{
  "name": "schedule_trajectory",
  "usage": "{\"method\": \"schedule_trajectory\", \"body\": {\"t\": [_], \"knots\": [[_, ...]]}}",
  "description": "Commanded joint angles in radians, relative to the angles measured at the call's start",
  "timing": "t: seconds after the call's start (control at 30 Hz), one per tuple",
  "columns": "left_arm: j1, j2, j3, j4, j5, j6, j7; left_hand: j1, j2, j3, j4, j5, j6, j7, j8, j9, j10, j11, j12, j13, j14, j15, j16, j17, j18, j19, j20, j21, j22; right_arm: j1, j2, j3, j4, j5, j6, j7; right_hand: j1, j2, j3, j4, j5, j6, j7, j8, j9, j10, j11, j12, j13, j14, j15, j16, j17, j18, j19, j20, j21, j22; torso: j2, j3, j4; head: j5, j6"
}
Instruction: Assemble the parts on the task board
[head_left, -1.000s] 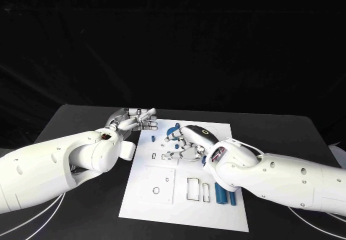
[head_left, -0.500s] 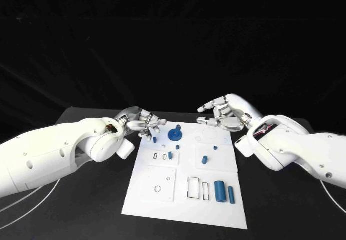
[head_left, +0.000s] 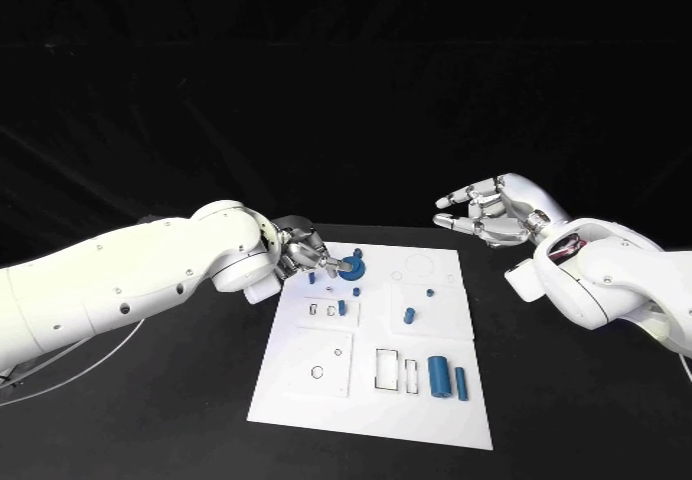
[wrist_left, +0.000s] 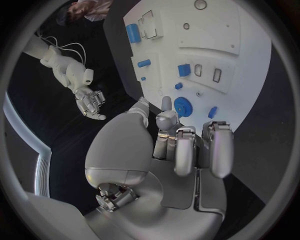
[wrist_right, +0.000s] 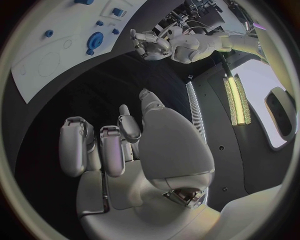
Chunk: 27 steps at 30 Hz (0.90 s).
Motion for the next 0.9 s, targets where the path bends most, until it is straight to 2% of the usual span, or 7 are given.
{"method": "schedule_trajectory", "body": {"t": [0.03, 0.1, 0.13, 0.3, 0.5, 0.77, 0.9], "knots": [[0.008, 0.031, -0.006, -0.022, -0.102, 0.101, -0.155, -0.013, 0.002, 0.010, 0.002, -0.002, -0.010, -0.001, 0.014, 0.020, 0.007, -0.002, 0.034, 0.037, 0.105, -0.008, 0.002, 0.263, -0.016, 0.046, -0.004, 0.014, 0.152, 0.001, -0.001, 0.000, -0.005, 0.016, 0.015, -0.015, 0.000, 0.005, -0.007, -0.001, 0.006, 0.004, -0.002, 0.006, 0.001, 0.000, -0.005, -0.007, -0.002, 0.066, -0.010, -0.005, 0.127, 0.020, -0.001, -0.008, -0.005, 0.122, -0.002, 0.0034, -0.0004, 0.003, -0.003], [0.011, 0.053, -0.010, -0.037, -0.110, 0.114, -0.178, -0.018, 0.000, 0.014, 0.001, -0.001, -0.011, -0.005, 0.026, 0.038, 0.015, -0.004, 0.062, 0.067, 0.105, -0.011, 0.002, 0.263, -0.019, 0.054, -0.005, 0.021, 0.166, 0.001, -0.002, 0.000, -0.009, 0.013, 0.013, -0.018, 0.000, 0.005, -0.008, -0.001, 0.007, 0.005, -0.002, 0.006, 0.001, -0.001, -0.005, -0.007, -0.003, 0.066, -0.010, -0.005, 0.126, 0.020, -0.001, -0.008, -0.006, 0.122, -0.002, 0.0051, 0.0001, 0.003, -0.006], [0.013, 0.063, -0.011, -0.044, -0.113, 0.123, -0.189, -0.022, -0.001, 0.017, 0.002, -0.001, -0.013, -0.007, 0.033, 0.050, 0.019, -0.005, 0.077, 0.083, 0.105, -0.012, 0.002, 0.263, -0.020, 0.057, -0.006, 0.023, 0.172, 0.001, -0.002, -0.001, -0.010, 0.011, 0.012, -0.020, 0.000, 0.005, -0.008, 0.000, 0.009, 0.005, -0.002, 0.007, 0.001, -0.001, -0.005, -0.008, -0.003, 0.065, -0.010, -0.006, 0.125, 0.020, -0.002, -0.008, -0.007, 0.122, -0.002, 0.0041, 0.0001, 0.004, -0.008], [0.020, 0.102, -0.019, -0.070, -0.121, 0.162, -0.219, -0.040, -0.002, 0.025, 0.001, -0.001, -0.027, -0.011, 0.061, 0.098, 0.029, -0.008, 0.119, 0.130, 0.105, -0.014, 0.002, 0.263, -0.024, 0.069, -0.009, 0.033, 0.194, 0.001, -0.004, -0.001, -0.012, 0.003, 0.007, -0.028, -0.001, 0.006, -0.010, 0.000, 0.017, 0.005, -0.003, 0.008, 0.001, -0.001, -0.006, -0.009, -0.005, 0.065, -0.011, -0.008, 0.123, 0.020, -0.001, -0.009, -0.008, 0.121, 0.001, 0.0047, -0.0018, 0.005, -0.010], [0.022, 0.135, -0.032, -0.098, -0.136, 0.190, -0.232, -0.061, -0.013, 0.020, 0.002, -0.001, -0.044, -0.009, 0.073, 0.128, 0.025, -0.007, 0.126, 0.141, 0.105, -0.013, 0.002, 0.263, -0.025, 0.070, -0.008, 0.034, 0.197, 0.001, -0.008, -0.001, -0.011, -0.003, 0.002, -0.035, -0.001, 0.006, -0.011, 0.000, 0.019, 0.004, -0.003, 0.009, 0.001, -0.002, -0.006, -0.011, -0.007, 0.064, -0.011, -0.010, 0.121, 0.021, -0.003, -0.009, -0.012, 0.119, 0.002, 0.0027, -0.0005, 0.003, -0.011], [0.022, 0.158, -0.039, -0.123, -0.143, 0.208, -0.236, -0.073, -0.024, 0.007, 0.002, -0.001, -0.053, -0.009, 0.081, 0.148, 0.021, -0.006, 0.127, 0.145, 0.105, -0.012, 0.002, 0.263, -0.025, 0.070, -0.007, 0.035, 0.199, 0.001, -0.006, -0.002, -0.014, -0.006, 0.000, -0.035, -0.003, 0.004, -0.014, 0.002, 0.023, 0.001, -0.002, 0.009, 0.001, -0.010, -0.006, -0.020, -0.017, 0.062, -0.011, -0.017, 0.111, 0.024, -0.010, -0.009, -0.024, 0.111, 0.004, 0.0035, -0.0015, 0.007, -0.012], [0.021, 0.165, -0.041, -0.133, -0.146, 0.219, -0.237, -0.078, -0.028, 0.000, 0.003, -0.001, -0.056, -0.009, 0.084, 0.156, 0.020, -0.006, 0.127, 0.146, 0.105, -0.012, 0.002, 0.263, -0.025, 0.070, -0.007, 0.035, 0.199, 0.000, -0.006, -0.002, -0.014, -0.006, -0.001, -0.034, -0.003, 0.004, -0.014, 0.002, 0.023, 0.000, -0.002, 0.008, 0.000, -0.012, -0.006, -0.022, -0.020, 0.061, -0.011, -0.019, 0.109, 0.025, -0.011, -0.009, -0.027, 0.110, 0.003, 0.0024, -0.0007, 0.004, -0.015]]}}
